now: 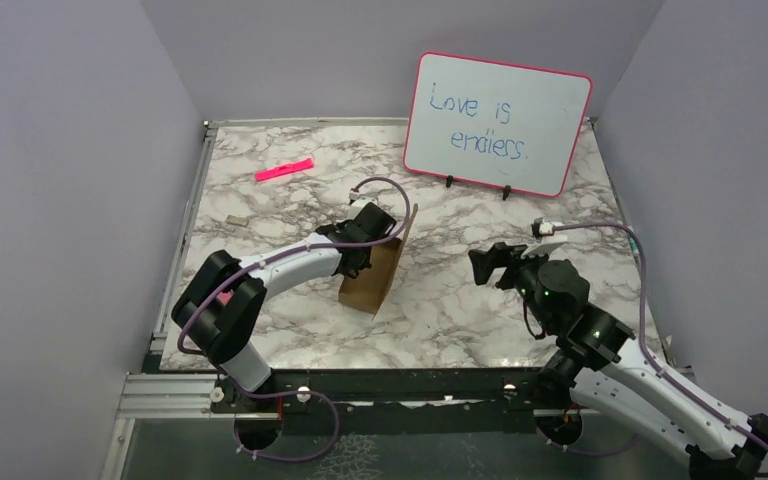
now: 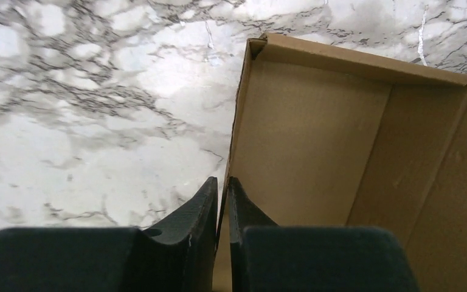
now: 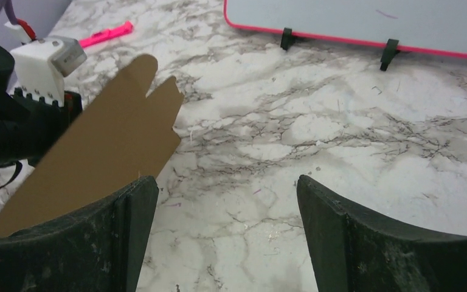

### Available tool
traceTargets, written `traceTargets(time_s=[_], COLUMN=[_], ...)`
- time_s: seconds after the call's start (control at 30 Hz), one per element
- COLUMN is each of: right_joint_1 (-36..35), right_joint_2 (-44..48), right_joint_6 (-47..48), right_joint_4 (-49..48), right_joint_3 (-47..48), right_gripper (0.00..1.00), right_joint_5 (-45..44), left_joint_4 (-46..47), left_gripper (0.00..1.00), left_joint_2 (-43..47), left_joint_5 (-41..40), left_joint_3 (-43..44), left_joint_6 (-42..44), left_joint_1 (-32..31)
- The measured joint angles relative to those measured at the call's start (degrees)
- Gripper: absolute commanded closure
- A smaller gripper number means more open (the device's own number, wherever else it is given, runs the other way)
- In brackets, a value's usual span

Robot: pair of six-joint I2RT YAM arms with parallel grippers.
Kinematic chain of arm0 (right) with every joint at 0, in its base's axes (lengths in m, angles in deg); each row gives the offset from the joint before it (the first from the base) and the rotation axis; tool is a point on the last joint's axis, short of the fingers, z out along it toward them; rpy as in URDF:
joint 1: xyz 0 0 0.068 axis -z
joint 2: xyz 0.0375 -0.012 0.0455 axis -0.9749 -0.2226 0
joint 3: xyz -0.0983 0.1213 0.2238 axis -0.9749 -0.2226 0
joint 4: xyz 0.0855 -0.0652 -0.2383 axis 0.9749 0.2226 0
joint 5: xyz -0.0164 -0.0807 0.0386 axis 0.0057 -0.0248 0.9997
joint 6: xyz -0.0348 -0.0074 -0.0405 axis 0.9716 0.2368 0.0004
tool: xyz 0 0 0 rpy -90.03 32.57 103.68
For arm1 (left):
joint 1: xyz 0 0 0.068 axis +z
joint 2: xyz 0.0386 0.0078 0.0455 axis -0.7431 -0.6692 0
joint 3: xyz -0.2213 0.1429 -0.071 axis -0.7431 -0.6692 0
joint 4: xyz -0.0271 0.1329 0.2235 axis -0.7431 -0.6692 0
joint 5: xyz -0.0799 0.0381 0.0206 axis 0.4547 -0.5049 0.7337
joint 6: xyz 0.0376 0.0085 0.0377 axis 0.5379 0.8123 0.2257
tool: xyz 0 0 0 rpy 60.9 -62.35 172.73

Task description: Fold the paper box

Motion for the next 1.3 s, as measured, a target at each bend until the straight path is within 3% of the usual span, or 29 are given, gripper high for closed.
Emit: traceTargets(time_s=[0.33, 0.57, 0.9, 1.13, 1.3], right_joint_1=[0.0, 0.0, 0.0, 0.0, 0.0], right_joint_2=[-8.2, -11.1, -13.4, -21.1, -29.6], right_joint_6=[-0.1, -0.1, -0.1, 0.0, 0.2], right_joint_4=[2.1, 2.1, 2.7, 7.0, 12.3], right_joint_3=[2.6, 4.0, 5.8, 16.2, 26.5], right_gripper=[0.10, 0.10, 0.10, 0.12, 0.13], right_joint_5=[6.0, 8.8, 12.7, 18.5, 22.5], left_joint_4=[16.0, 26.4, 29.9, 33.6, 36.3], left_gripper=[0.77, 0.61, 0.47, 0.39, 0.27], left_joint_2=[3.6, 7.0, 12.5, 14.8, 15.5], left_joint_5=[15.2, 20.2, 27.5, 31.1, 31.8], left_joint_3=[-14.2, -20.9, -26.8, -30.0, -30.2], left_joint_6=[-11.8, -19.9, -25.5, -29.3, -31.1], left_joint_1=[6.9, 8.0, 8.0, 3.7, -0.2])
